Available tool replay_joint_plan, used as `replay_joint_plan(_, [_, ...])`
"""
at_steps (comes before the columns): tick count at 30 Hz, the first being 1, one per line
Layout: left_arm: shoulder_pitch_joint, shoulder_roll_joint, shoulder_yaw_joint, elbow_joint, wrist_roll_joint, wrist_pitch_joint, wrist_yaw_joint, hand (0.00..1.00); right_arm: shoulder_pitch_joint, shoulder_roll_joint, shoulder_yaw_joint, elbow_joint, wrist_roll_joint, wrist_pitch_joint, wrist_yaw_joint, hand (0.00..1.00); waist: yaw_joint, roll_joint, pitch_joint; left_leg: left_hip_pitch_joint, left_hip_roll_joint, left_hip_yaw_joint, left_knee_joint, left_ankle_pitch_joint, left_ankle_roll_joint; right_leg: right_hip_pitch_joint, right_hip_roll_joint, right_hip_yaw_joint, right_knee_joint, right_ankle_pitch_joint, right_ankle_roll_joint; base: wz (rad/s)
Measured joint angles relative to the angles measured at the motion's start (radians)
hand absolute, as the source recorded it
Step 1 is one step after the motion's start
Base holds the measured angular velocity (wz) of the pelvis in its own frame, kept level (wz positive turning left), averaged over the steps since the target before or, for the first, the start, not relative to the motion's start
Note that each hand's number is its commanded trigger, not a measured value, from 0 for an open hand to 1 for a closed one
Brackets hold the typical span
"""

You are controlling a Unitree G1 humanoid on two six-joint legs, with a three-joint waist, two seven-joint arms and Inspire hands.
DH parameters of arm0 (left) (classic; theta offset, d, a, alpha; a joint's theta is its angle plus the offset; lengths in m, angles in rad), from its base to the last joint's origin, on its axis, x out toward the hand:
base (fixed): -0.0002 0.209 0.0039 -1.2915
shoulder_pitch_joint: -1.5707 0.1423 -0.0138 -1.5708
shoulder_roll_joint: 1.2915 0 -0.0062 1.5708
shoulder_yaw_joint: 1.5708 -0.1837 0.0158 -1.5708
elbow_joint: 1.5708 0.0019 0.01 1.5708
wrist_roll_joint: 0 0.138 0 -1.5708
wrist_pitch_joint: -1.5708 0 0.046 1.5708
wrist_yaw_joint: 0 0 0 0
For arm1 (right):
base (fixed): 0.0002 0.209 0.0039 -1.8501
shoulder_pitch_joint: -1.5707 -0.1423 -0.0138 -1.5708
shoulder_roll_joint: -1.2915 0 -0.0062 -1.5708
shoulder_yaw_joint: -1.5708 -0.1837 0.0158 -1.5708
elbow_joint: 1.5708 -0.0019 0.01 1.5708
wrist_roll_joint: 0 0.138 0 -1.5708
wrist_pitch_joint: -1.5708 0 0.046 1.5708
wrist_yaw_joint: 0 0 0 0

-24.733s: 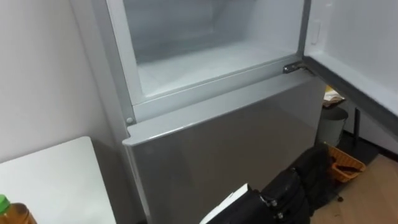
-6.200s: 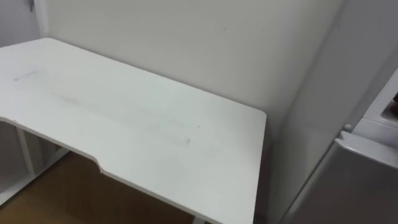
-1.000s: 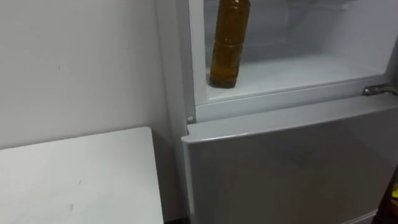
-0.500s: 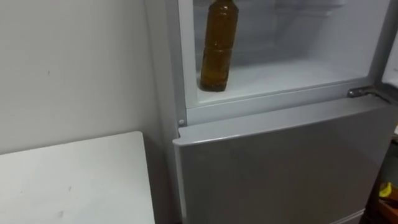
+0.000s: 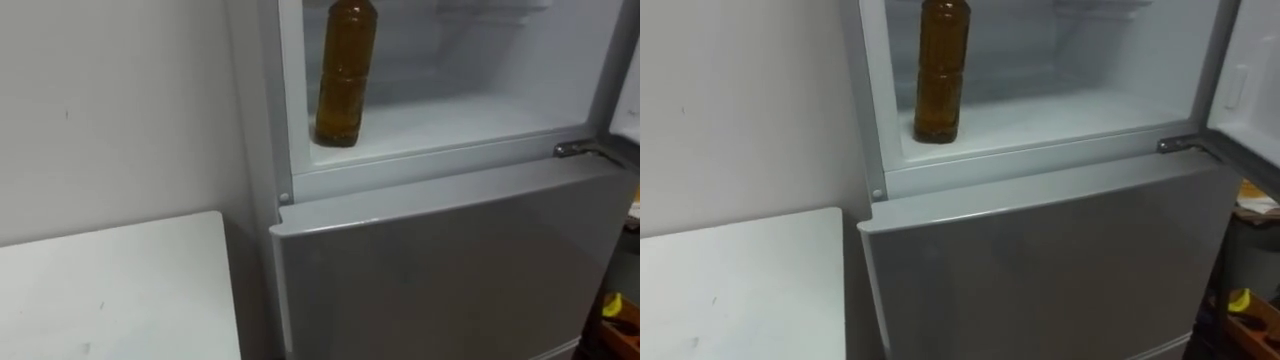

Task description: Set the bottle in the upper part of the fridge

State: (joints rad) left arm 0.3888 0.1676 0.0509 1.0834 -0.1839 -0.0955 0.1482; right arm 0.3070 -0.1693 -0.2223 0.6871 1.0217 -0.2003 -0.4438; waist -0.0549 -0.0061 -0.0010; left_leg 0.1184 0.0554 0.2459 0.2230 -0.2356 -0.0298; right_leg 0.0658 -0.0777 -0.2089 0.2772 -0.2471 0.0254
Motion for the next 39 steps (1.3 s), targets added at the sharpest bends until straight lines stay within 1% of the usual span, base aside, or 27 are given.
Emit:
replay_joint_plan(3, [0.022, 0.000, 0.031, -0.002, 0.001, 0.000, 0.002, 0.00, -0.001, 0.000, -0.044, -0.047, -0.002, -0.006, -0.038, 0.00, -0.005, -0.006, 0.0003, -0.003, -0.001, -0.001, -0.001, 0.000, 0.000, -0.002, 0.000, 0.003, 0.000, -0.001, 0.002, 0.00])
replay_joint_plan(5, [0.030, 0.000, 0.043, -0.002, 0.001, 0.000, 0.002, 0.00, -0.002, 0.000, -0.069, -0.113, -0.001, -0.009, -0.079, 0.00, 0.001, -0.009, 0.0009, -0.006, -0.002, 0.001, -0.002, 0.000, 0.000, -0.013, 0.000, 0.010, 0.009, -0.003, 0.002, -0.06])
replay_joint_plan(6, [0.036, 0.000, 0.047, -0.002, 0.001, 0.000, 0.002, 0.00, -0.001, -0.001, -0.079, -0.164, 0.000, -0.019, -0.097, 0.00, -0.001, -0.012, 0.0014, -0.004, -0.002, 0.002, -0.001, 0.000, 0.000, -0.014, 0.000, 0.013, 0.015, -0.005, 0.002, -0.06])
replay_joint_plan(8, [0.037, 0.000, 0.046, -0.004, 0.000, -0.001, 0.000, 0.00, -0.001, -0.011, -0.085, -0.234, 0.002, -0.039, -0.123, 0.00, -0.001, -0.014, 0.0009, -0.002, -0.002, 0.001, -0.001, 0.000, 0.000, -0.013, 0.000, 0.013, 0.016, -0.005, 0.002, -0.02])
replay_joint_plan(10, [0.035, 0.001, 0.046, -0.003, 0.000, -0.003, -0.002, 0.00, -0.003, -0.036, -0.086, -0.317, 0.000, -0.052, -0.165, 0.00, -0.003, -0.016, 0.0005, -0.003, -0.002, 0.002, -0.001, 0.000, 0.000, -0.013, 0.000, 0.013, 0.016, -0.005, 0.001, 0.00])
replay_joint_plan(11, [0.035, 0.002, 0.047, -0.003, 0.001, -0.004, -0.002, 0.00, -0.003, -0.042, -0.087, -0.338, 0.000, -0.055, -0.177, 0.00, -0.003, -0.016, 0.0004, -0.003, -0.002, 0.001, -0.001, 0.000, 0.000, -0.013, 0.000, 0.013, 0.016, -0.005, 0.001, 0.00])
replay_joint_plan(13, [0.038, 0.002, 0.047, -0.003, 0.001, -0.012, -0.003, 0.00, -0.003, -0.047, -0.117, -0.426, -0.002, -0.063, -0.214, 0.00, -0.003, -0.017, 0.0012, -0.005, -0.002, 0.003, -0.002, 0.000, 0.000, -0.014, 0.000, 0.010, 0.015, -0.005, 0.001, 0.00])
replay_joint_plan(15, [0.040, 0.002, 0.047, -0.003, 0.001, -0.012, -0.007, 0.00, -0.005, -0.050, -0.141, -0.472, -0.002, -0.071, -0.237, 0.00, -0.004, -0.017, 0.0015, -0.005, -0.002, 0.003, -0.005, 0.000, 0.000, -0.015, 0.000, 0.008, 0.014, -0.005, 0.002, 0.00])
replay_joint_plan(18, [0.040, 0.002, 0.055, -0.003, 0.001, -0.015, -0.018, 0.00, -0.007, -0.058, -0.184, -0.572, -0.003, -0.073, -0.278, 0.00, -0.005, -0.019, 0.0004, -0.005, -0.005, 0.002, -0.019, 0.000, 0.000, -0.024, 0.000, 0.011, 0.019, -0.007, 0.002, -0.01])
replay_joint_plan(20, [0.040, 0.002, 0.066, 0.000, 0.001, -0.019, -0.031, 0.00, -0.012, -0.072, -0.198, -0.617, -0.003, -0.092, -0.297, 0.00, -0.008, -0.021, -0.0001, -0.005, -0.006, 0.003, -0.019, 0.000, 0.000, -0.024, 0.000, 0.012, 0.017, -0.007, 0.002, -0.02])
replay_joint_plan(21, [0.040, 0.003, 0.068, 0.006, 0.001, -0.027, -0.033, 0.00, -0.012, -0.075, -0.209, -0.644, -0.004, -0.104, -0.305, 0.00, -0.008, -0.024, 0.0004, -0.005, -0.006, 0.004, -0.019, 0.000, 0.000, -0.021, 0.000, 0.012, 0.014, -0.007, 0.002, 0.00])
replay_joint_plan(23, [0.040, 0.004, 0.068, 0.009, 0.001, -0.035, -0.034, 0.00, -0.012, -0.075, -0.231, -0.689, -0.006, -0.111, -0.325, 0.00, -0.008, -0.028, 0.0011, -0.003, -0.007, 0.004, -0.019, 0.000, 0.000, -0.019, -0.001, 0.011, 0.011, -0.007, 0.002, 0.00])
replay_joint_plan(25, [0.040, 0.005, 0.068, 0.008, 0.001, -0.037, -0.035, 0.00, -0.012, -0.076, -0.255, -0.748, -0.006, -0.129, -0.352, 0.00, -0.010, -0.032, 0.0005, -0.004, -0.008, 0.003, -0.019, 0.000, 0.000, -0.014, -0.001, 0.010, -0.003, -0.006, 0.004, 0.00])
replay_joint_plan(27, [0.040, 0.006, 0.068, 0.007, 0.001, -0.037, -0.035, 0.00, -0.013, -0.080, -0.264, -0.784, -0.007, -0.132, -0.364, 0.00, -0.011, -0.036, 0.0007, -0.003, -0.008, 0.003, -0.021, 0.000, 0.000, -0.013, -0.001, 0.011, -0.006, -0.006, 0.005, -0.02])
replay_joint_plan(30, [0.039, 0.008, 0.068, 0.008, 0.001, -0.037, -0.035, 0.00, -0.013, -0.102, -0.265, -0.801, -0.010, -0.139, -0.385, 0.00, -0.007, -0.042, 0.0018, -0.005, -0.009, 0.003, -0.020, 0.000, 0.000, -0.014, -0.001, 0.013, -0.010, -0.006, 0.005, -0.02])
replay_joint_plan(31, [0.039, 0.008, 0.067, 0.009, 0.001, -0.037, -0.035, 0.00, -0.013, -0.108, -0.267, -0.812, -0.012, -0.139, -0.393, 0.00, -0.005, -0.044, 0.0010, -0.006, -0.009, 0.004, -0.020, 0.000, 0.000, -0.014, 0.000, 0.014, -0.013, -0.005, 0.006, 0.00])
replay_joint_plan(35, [0.039, 0.008, 0.068, 0.011, 0.001, -0.037, -0.035, 0.00, -0.013, -0.109, -0.269, -0.867, -0.034, -0.149, -0.396, 0.00, 0.002, -0.039, 0.0011, -0.006, -0.008, 0.004, -0.020, 0.000, 0.000, -0.014, 0.002, 0.019, -0.017, -0.005, 0.006, -0.03])
replay_joint_plan(39, [0.031, 0.010, 0.071, 0.014, 0.006, -0.037, -0.036, 0.00, -0.023, -0.114, -0.269, -0.947, -0.056, -0.149, -0.396, 0.00, 0.005, -0.038, 0.0008, -0.005, -0.008, 0.005, -0.019, 0.000, 0.000, -0.015, 0.002, 0.018, -0.003, -0.005, 0.006, 0.00])
